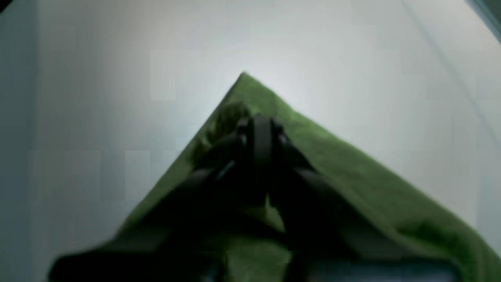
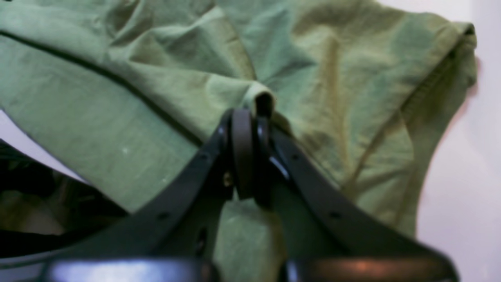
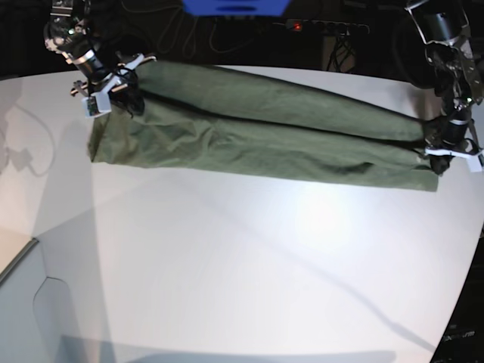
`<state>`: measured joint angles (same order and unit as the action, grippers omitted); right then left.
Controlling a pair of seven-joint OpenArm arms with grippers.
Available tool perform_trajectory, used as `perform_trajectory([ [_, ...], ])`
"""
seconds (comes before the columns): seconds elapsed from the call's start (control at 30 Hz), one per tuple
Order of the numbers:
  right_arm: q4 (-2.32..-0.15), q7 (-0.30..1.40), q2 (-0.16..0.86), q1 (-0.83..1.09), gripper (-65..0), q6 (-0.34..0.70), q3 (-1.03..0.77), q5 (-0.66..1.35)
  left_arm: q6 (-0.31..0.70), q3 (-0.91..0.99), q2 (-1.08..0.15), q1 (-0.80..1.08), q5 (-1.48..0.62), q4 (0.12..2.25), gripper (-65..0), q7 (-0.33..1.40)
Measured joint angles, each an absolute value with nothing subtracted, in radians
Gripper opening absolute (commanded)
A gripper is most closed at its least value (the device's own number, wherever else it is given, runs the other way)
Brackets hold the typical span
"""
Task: Layout the t-shirt on the table in an organized manner, then fold the t-shirt properly
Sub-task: 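Lift and fold the shirt lengthwise again with both grippers, laying it down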
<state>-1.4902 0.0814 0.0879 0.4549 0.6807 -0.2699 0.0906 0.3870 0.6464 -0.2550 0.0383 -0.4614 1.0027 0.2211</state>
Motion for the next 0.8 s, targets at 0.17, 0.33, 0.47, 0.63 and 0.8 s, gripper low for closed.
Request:
perform_trajectory([
  [0.17,-1.484,0.079,0.088,0.452,-65.0,0.680,-0.270,0.092,0.389,0.611,-0.286,0.019,-0.463,0.896,-51.1,0.219],
  [0.33,-1.423,0.079,0.088,0.422,-65.0,0.680,-0.271,0.093,0.397,0.582,-0.299,0.008,-0.474,0.885,-26.6,0.205],
  [0.47,-1.406,0.083,0.089,0.428,-65.0,0.681,-0.271,0.091,0.387,0.582,-0.301,0.014,-0.468,0.913,-15.9,0.212],
  [0.63,-1.407,0.081,0.088,0.425,-65.0,0.681,-0.271,0.091,0.387,0.585,-0.322,0.016,-0.464,0.917,-15.2,0.227],
  [0.8,-1.406,0.084,0.089,0.411,-65.0,0.680,-0.272,0.091,0.386,0.580,-0.317,0.016,-0.461,0.916,-15.2,0.228],
])
